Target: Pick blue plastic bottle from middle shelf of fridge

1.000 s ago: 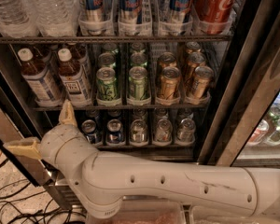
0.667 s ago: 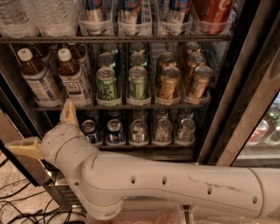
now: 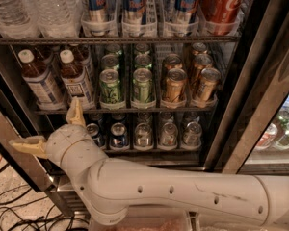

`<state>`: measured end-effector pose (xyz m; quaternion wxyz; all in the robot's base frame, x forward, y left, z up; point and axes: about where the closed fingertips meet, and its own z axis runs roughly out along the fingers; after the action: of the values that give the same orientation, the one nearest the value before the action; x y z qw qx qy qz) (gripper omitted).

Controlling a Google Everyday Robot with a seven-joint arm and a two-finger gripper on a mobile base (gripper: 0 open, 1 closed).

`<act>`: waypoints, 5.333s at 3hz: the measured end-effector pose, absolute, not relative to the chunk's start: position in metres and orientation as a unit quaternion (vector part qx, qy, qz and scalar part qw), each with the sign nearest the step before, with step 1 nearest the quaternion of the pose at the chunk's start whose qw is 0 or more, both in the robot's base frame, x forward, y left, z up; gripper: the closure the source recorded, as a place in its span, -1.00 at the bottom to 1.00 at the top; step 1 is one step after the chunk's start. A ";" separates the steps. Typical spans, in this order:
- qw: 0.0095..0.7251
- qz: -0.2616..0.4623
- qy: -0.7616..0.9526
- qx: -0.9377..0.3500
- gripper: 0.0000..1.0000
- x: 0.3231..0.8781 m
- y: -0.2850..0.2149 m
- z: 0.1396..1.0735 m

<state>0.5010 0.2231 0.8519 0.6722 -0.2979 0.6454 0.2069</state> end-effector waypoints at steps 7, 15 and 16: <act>0.687 0.215 0.636 -0.277 -0.20 0.512 0.223 0.849; 0.684 0.240 0.628 -0.282 -0.46 0.603 0.246 0.859; 0.684 0.240 0.628 -0.282 -0.46 0.601 0.246 0.859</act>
Offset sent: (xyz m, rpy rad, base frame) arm 0.0169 -0.0004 -0.0066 0.0625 -0.0275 -0.0327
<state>0.6014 0.2457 0.8595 0.6841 -0.2823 0.6284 0.2397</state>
